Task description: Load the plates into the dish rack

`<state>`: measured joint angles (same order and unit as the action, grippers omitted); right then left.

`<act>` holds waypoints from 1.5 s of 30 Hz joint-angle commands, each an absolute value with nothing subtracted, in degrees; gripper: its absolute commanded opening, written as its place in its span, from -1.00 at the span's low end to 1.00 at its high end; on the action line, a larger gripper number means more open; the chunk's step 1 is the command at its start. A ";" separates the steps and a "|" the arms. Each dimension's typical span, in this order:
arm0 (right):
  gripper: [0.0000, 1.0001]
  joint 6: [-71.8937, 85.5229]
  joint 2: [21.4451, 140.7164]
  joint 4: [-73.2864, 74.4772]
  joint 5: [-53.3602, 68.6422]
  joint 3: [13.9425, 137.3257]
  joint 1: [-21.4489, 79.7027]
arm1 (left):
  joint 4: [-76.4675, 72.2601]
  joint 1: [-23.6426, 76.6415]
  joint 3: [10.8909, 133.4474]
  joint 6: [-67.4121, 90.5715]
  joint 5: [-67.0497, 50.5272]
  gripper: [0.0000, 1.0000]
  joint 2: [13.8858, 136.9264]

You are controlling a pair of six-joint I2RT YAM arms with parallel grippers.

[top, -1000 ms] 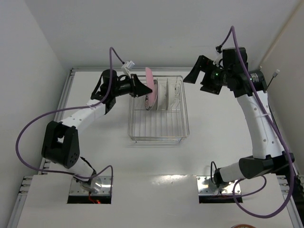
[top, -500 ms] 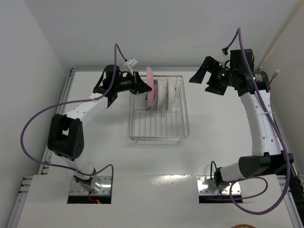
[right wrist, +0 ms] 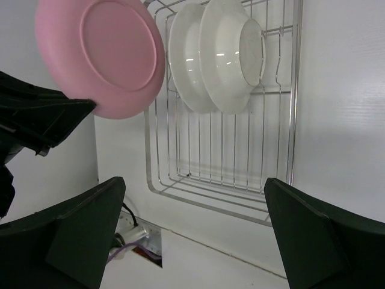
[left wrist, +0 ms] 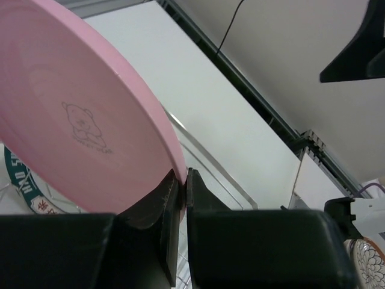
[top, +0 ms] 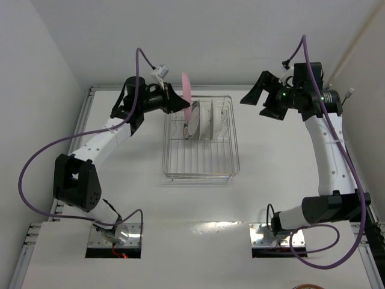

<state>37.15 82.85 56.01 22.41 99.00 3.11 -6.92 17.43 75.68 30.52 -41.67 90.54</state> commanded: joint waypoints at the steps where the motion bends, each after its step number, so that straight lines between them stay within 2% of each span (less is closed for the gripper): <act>1: 1.00 35.77 82.79 54.67 23.64 98.79 2.72 | -7.65 16.96 74.09 28.04 -39.91 -1.00 87.81; 15: 1.00 35.24 81.65 55.20 23.64 97.21 1.14 | -9.75 16.96 62.15 29.17 -39.29 -1.00 86.57; 25: 1.00 35.24 80.60 55.20 24.26 95.45 0.09 | -8.70 16.96 59.86 28.04 -36.40 -0.96 86.04; 27: 1.00 35.24 80.60 55.20 24.87 94.92 0.09 | -8.17 16.96 59.33 28.04 -35.69 -0.81 86.04; 28: 1.00 34.72 80.60 55.20 24.87 94.92 0.09 | -8.17 16.96 58.46 28.04 -35.68 -0.07 86.04; 29: 1.00 34.72 80.60 55.20 25.40 94.92 0.09 | -8.17 16.96 57.84 28.04 -35.68 0.13 86.57; 30: 1.00 34.72 80.60 55.20 25.40 94.40 -0.43 | -8.17 16.96 57.83 28.04 -35.68 0.46 86.57; 31: 1.00 34.72 80.60 55.20 25.40 94.39 -0.44 | -8.17 16.96 57.83 28.56 -35.16 0.97 86.57; 45: 1.00 30.68 80.07 55.72 28.30 95.62 -0.97 | -4.40 16.96 74.26 31.11 -36.74 1.00 86.04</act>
